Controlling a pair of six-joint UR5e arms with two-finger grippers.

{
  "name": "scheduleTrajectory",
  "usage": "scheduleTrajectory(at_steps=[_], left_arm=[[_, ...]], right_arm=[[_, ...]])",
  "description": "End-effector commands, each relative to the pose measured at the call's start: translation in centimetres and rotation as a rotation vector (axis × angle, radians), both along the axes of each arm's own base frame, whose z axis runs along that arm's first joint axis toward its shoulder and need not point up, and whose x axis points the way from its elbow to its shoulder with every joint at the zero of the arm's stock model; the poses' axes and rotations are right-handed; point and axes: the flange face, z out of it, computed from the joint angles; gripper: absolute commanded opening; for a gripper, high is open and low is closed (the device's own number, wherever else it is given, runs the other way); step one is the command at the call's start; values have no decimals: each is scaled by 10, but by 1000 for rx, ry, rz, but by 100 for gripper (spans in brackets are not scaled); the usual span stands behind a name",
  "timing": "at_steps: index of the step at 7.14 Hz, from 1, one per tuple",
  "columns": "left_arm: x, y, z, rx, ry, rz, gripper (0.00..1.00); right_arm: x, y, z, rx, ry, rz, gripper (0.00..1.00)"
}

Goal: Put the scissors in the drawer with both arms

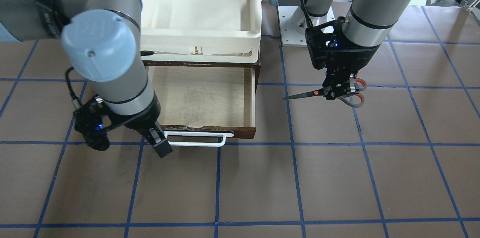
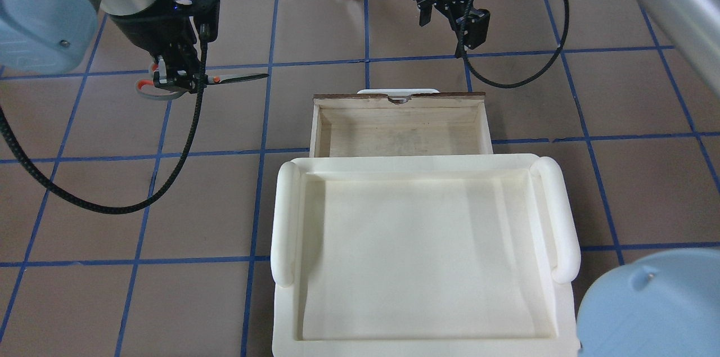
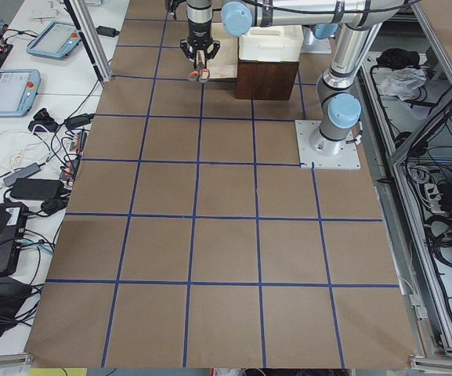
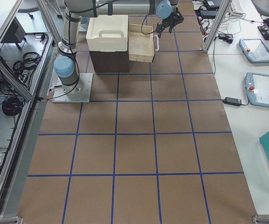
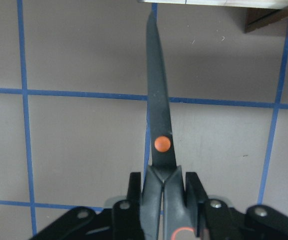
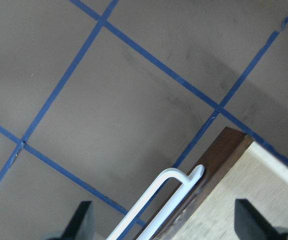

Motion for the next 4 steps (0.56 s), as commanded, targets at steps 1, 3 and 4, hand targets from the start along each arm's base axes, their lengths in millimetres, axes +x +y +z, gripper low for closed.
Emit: scheduleTrajectory(at_steps=[1,3,4], left_arm=[[-44,-5,-9,4,7,15,7],[-96,-6,-21,-36,32,81,4],[-121,0,-30,-33,23,74,2]], right_arm=[[-66,29,30,-18,33,323,100],[-87,53,65,-40,76,544,100],[-84,73,83,-33,73,558,100]])
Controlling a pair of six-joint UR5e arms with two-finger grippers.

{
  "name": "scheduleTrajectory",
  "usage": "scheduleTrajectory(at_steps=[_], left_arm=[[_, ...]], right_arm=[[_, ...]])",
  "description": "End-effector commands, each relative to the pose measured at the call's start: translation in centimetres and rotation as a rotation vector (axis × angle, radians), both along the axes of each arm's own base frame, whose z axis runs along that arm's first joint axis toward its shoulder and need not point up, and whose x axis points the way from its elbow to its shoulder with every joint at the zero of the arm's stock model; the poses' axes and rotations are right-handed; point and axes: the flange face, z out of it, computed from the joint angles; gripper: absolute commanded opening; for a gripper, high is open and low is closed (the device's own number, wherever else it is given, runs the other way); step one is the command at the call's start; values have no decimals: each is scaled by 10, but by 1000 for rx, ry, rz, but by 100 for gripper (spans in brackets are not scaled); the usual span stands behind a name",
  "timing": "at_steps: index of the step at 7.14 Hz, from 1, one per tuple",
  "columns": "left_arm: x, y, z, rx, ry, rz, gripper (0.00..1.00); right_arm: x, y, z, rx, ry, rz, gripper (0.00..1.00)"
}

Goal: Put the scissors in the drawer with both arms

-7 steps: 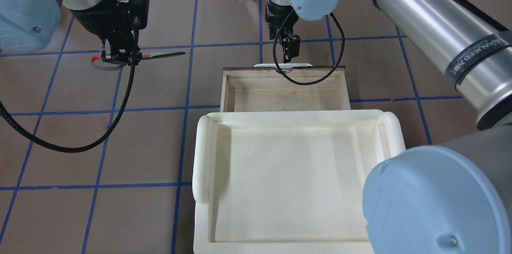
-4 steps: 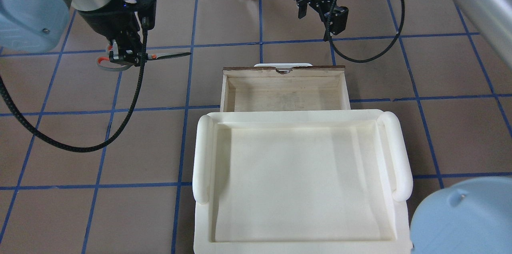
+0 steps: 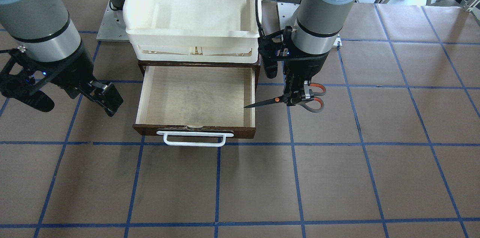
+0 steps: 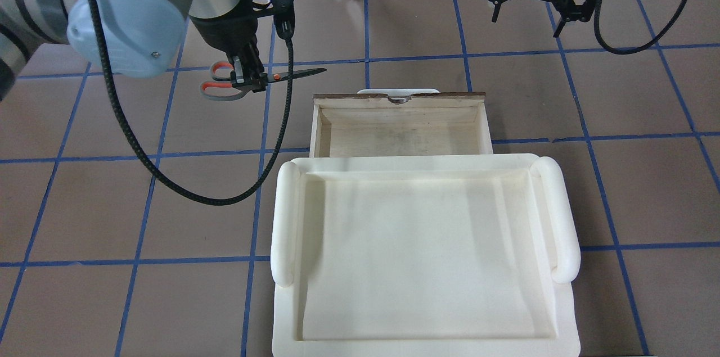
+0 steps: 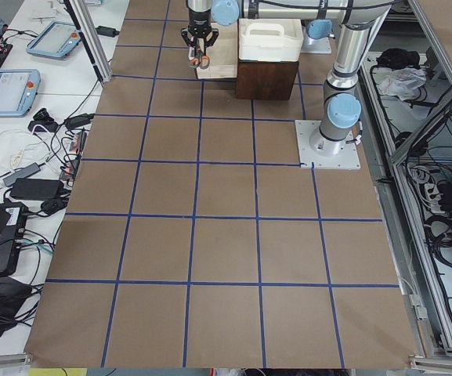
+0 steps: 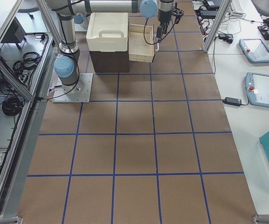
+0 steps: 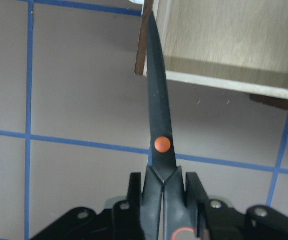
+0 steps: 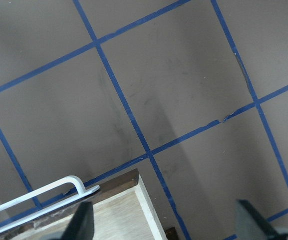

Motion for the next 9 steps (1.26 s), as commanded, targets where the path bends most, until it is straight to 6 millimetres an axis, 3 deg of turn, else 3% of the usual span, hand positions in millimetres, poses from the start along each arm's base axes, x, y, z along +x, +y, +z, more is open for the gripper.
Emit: scheduleTrajectory(at_steps=[1,2,5,7,9], left_arm=[[-47,8,-17,0,-1,6,0],[-54,8,-25,13,0,-4,0],[-68,16,-33,35,28,-1,0],[-72,9,-32,-12,46,3,0],[-99,15,-47,11,80,39,0]], right_arm=[[-1,28,18,17,2,80,100],[1,36,27,-3,-26,98,100],[-2,35,27,-4,-16,214,100],[-7,33,26,-6,-4,214,100],[-14,31,26,-8,-8,200,100]])
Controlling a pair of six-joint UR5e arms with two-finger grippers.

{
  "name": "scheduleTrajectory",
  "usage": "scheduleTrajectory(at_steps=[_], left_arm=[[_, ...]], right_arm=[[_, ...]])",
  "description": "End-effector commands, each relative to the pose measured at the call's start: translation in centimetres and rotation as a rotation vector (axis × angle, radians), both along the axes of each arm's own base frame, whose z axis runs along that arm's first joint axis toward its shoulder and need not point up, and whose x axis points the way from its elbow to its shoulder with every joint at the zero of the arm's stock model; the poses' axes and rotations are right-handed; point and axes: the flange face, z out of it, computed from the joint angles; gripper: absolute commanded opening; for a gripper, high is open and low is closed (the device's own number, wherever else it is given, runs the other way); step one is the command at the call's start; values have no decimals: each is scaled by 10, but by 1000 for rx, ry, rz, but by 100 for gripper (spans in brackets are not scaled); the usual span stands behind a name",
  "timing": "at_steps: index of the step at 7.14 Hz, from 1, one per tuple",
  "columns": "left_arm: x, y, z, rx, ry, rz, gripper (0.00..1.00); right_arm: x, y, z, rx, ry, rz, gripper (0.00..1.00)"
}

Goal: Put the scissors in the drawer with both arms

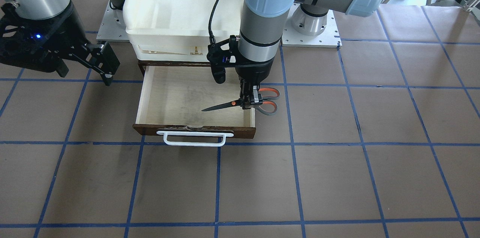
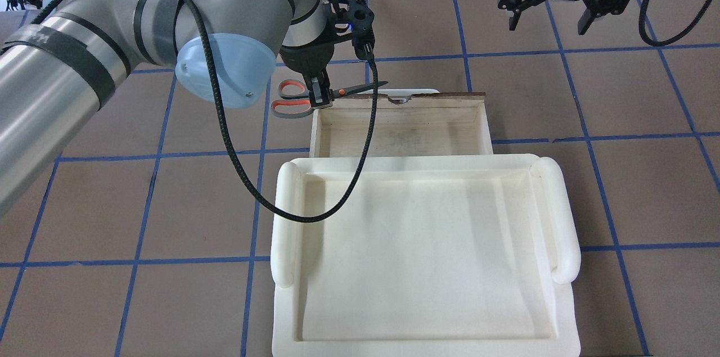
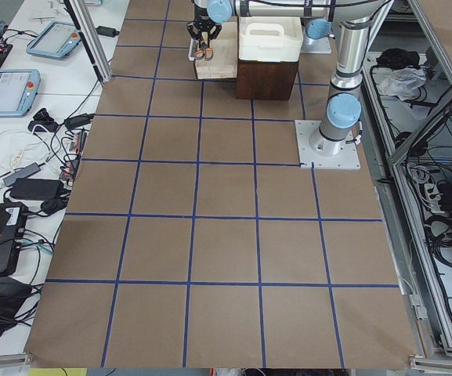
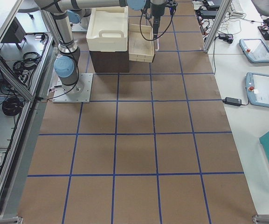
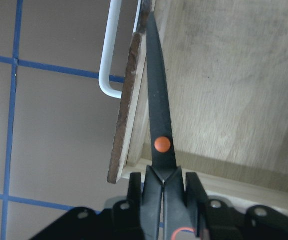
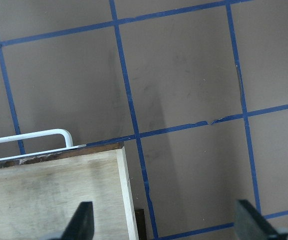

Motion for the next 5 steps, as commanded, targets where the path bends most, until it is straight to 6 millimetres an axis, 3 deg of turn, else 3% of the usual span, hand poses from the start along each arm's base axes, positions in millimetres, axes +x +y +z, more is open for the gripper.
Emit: scheduleTrajectory(at_steps=[1,5], left_arm=[[-31,9,-15,24,22,3,0],[-68,29,-36,65,12,40,0]], right_arm=[[-8,-2,0,1,-7,-14,100],[-10,-3,1,-5,6,13,100]])
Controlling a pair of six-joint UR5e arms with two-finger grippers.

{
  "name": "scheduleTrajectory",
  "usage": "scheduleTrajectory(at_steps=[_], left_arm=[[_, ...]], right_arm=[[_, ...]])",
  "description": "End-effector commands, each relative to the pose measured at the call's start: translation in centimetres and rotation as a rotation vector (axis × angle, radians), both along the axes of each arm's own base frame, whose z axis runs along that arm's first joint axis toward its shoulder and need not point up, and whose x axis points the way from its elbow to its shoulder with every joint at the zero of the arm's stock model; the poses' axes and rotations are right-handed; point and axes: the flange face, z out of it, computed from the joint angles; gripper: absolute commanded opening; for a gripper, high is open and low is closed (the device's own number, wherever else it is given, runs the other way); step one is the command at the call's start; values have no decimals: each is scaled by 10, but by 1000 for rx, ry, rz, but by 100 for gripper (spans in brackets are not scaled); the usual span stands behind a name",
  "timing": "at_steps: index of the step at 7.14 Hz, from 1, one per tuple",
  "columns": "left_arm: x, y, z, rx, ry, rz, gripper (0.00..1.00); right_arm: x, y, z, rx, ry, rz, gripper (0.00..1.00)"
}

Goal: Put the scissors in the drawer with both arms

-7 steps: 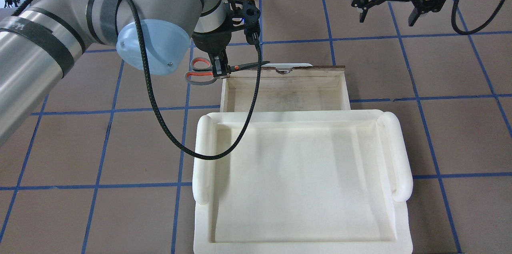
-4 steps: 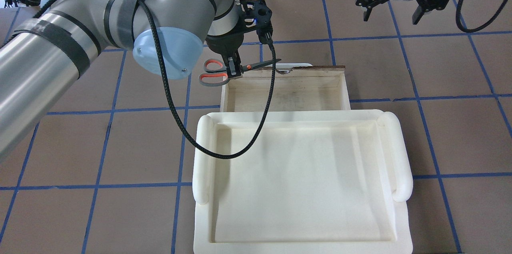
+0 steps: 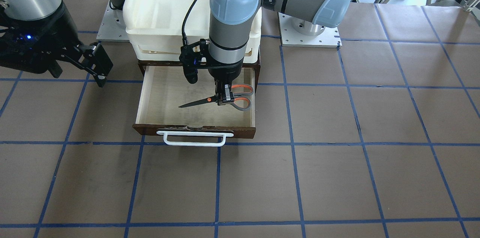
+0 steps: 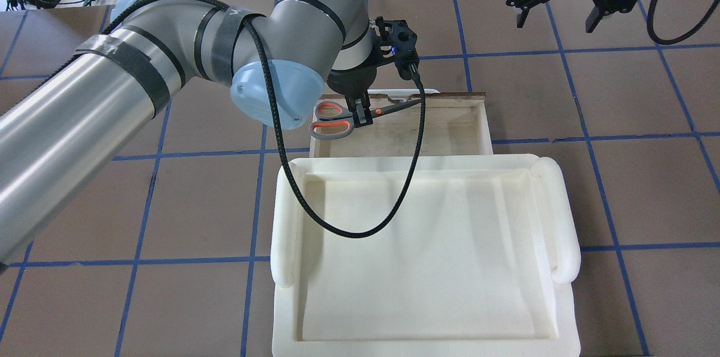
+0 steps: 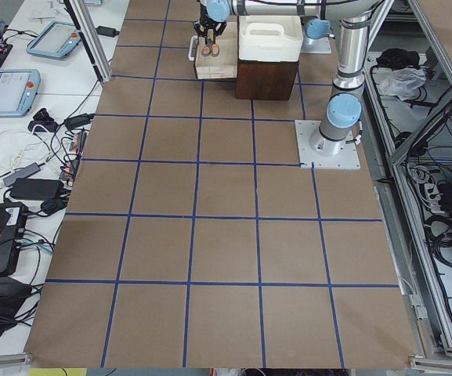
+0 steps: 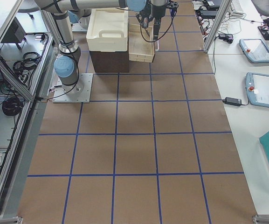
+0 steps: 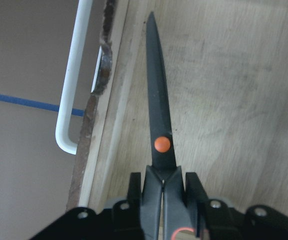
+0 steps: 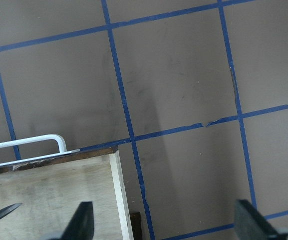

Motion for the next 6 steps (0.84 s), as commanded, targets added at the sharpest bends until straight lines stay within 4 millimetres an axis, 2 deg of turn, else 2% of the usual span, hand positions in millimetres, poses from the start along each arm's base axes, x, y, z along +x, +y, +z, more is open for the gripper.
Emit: scheduleTrajectory(at_steps=[1,3,6], left_arm=[[-14,9,-10,19,-8,10,0],[-21,21,-28,45,-26,-11,0],[-30,28,-33,50,-27,-28,0]], right_arm=[[0,0,1,0,5,44,100],[0,1,1,1,5,46,100],[-1,0,-2,10,6,54,100]])
